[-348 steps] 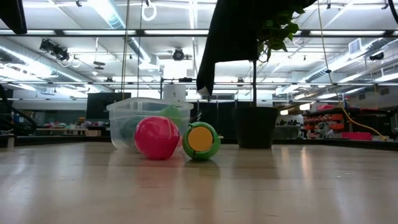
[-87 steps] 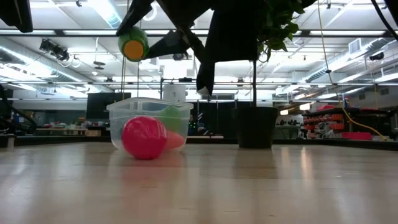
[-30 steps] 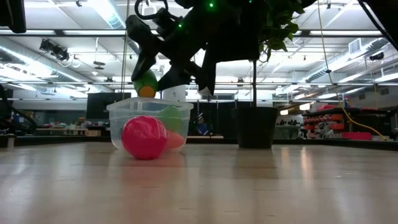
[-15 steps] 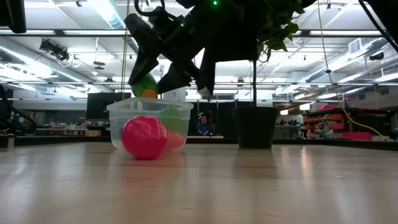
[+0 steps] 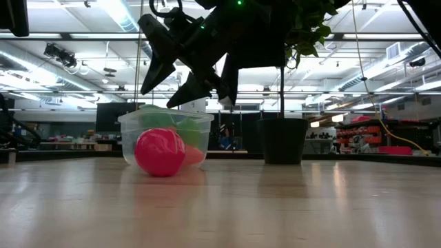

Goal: Pick and placing Produce into tupperware
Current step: Put the red apple into the transparent bin

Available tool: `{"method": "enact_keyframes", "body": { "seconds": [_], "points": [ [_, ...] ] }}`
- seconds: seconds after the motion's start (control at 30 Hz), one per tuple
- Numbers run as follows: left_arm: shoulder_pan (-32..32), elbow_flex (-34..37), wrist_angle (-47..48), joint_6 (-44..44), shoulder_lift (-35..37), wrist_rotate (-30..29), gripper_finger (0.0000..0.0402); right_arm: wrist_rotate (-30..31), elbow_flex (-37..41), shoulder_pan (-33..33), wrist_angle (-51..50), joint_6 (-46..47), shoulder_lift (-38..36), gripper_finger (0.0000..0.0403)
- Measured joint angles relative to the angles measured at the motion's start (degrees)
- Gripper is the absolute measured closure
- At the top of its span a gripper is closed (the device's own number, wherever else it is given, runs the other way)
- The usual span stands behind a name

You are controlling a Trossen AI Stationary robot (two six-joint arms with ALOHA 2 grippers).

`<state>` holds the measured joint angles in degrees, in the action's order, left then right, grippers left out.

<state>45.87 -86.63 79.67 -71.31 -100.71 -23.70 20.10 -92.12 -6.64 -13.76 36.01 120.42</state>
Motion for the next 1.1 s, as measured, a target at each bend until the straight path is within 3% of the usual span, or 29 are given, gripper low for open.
{"method": "enact_keyframes", "body": {
  "seconds": [0.37, 0.6, 0.9, 1.1],
  "points": [
    [-0.04, 0.00, -0.03, 0.07, 0.00, 0.00, 0.0239, -0.93, -0.13, -4.05, -0.17, -3.55, -2.98, 0.0141],
    [-0.04, 0.00, -0.16, 0.09, 0.00, -0.02, 0.0239, -2.19, -0.15, -10.52, -0.86, -5.11, -4.79, 0.0140],
    [-0.04, 0.00, -0.72, 0.00, 0.00, 0.00, 0.0239, 2.27, -0.11, -21.84, -13.32, 2.81, -4.04, 0.0139],
    [-0.04, 0.00, -1.10, 0.03, 0.00, 0.00, 0.0239, 4.17, -0.13, -23.81, -15.75, 4.76, -3.18, 0.0129]
  ]
}}
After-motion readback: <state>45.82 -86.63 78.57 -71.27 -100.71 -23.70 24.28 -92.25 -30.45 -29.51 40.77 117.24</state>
